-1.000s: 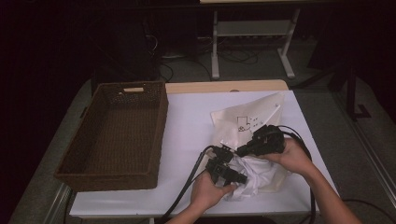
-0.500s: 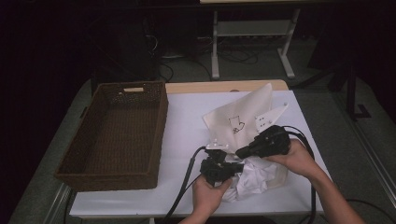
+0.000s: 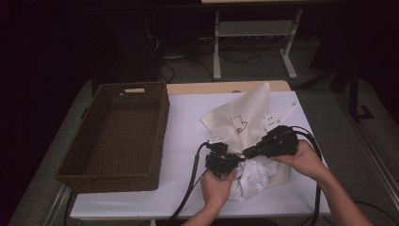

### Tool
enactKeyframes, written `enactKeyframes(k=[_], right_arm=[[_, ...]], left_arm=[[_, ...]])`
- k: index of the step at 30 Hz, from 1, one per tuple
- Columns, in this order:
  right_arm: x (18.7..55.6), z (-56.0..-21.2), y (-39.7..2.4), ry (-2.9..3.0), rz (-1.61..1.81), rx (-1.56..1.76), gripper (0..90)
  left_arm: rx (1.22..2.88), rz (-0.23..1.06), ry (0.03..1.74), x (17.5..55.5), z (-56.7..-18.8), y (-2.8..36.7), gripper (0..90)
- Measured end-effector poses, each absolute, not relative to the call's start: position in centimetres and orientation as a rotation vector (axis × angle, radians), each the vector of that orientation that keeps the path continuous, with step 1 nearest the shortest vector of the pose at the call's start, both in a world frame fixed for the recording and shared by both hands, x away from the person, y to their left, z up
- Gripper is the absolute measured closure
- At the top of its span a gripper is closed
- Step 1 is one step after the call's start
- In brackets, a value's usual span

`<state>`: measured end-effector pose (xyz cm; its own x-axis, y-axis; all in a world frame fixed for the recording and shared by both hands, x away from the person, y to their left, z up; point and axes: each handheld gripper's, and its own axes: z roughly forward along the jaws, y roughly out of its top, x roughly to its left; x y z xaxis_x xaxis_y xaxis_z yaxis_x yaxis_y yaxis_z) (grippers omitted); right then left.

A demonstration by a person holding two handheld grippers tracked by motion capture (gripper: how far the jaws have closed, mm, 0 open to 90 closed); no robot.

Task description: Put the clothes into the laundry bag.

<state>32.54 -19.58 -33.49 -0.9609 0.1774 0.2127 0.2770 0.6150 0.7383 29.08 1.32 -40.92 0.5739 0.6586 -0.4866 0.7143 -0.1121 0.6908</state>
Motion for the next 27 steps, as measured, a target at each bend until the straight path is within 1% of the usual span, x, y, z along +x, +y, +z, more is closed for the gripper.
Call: enactKeyframes(k=[3,6,8,10,11,13,15,16,20,22,24,26,27], right_arm=[[32.9,-33.9,-19.7,-2.742,-1.251,-0.415,89.1],[33.0,-34.2,-19.6,-2.759,-1.243,-0.431,89.1],[33.0,-34.2,-19.7,-2.767,-1.243,-0.432,89.1],[33.0,-34.2,-19.7,-2.772,-1.239,-0.439,89.1],[33.1,-34.2,-19.8,-2.776,-1.236,-0.440,89.0],[33.2,-34.3,-19.8,-2.777,-1.231,-0.446,89.0],[33.3,-34.4,-19.8,-2.775,-1.225,-0.449,89.1],[33.3,-34.5,-19.8,-2.777,-1.221,-0.449,89.1],[33.4,-34.8,-19.4,-2.794,-1.195,-0.442,89.0],[33.4,-35.0,-19.3,-2.807,-1.174,-0.446,89.0],[33.3,-35.1,-19.4,-2.820,-1.159,-0.447,89.0],[33.3,-35.2,-19.5,-2.822,-1.161,-0.454,89.0],[33.3,-35.2,-19.6,-2.823,-1.158,-0.454,89.0]], left_arm=[[1.862,-0.050,1.089,28.5,-40.3,1.8,76.3],[1.919,-0.121,1.064,28.1,-39.8,2.4,62.2],[1.940,-0.166,1.056,27.7,-39.5,2.8,54.8],[1.962,-0.241,1.055,27.4,-39.4,3.0,44.9],[2.000,-0.258,1.043,27.0,-39.3,2.9,40.5],[2.034,-0.252,1.035,26.5,-39.4,2.9,36.0],[2.041,-0.310,1.056,26.5,-40.1,2.6,33.0],[2.045,-0.319,1.069,26.6,-40.6,2.3,30.8],[2.053,-0.319,1.107,27.5,-41.9,0.5,28.2],[2.046,-0.329,1.136,28.0,-42.4,-0.3,30.4],[2.053,-0.299,1.151,28.2,-42.6,-0.9,35.9],[2.035,-0.298,1.182,28.5,-42.8,-1.2,42.2],[2.040,-0.299,1.176,28.6,-42.8,-1.2,47.2]])
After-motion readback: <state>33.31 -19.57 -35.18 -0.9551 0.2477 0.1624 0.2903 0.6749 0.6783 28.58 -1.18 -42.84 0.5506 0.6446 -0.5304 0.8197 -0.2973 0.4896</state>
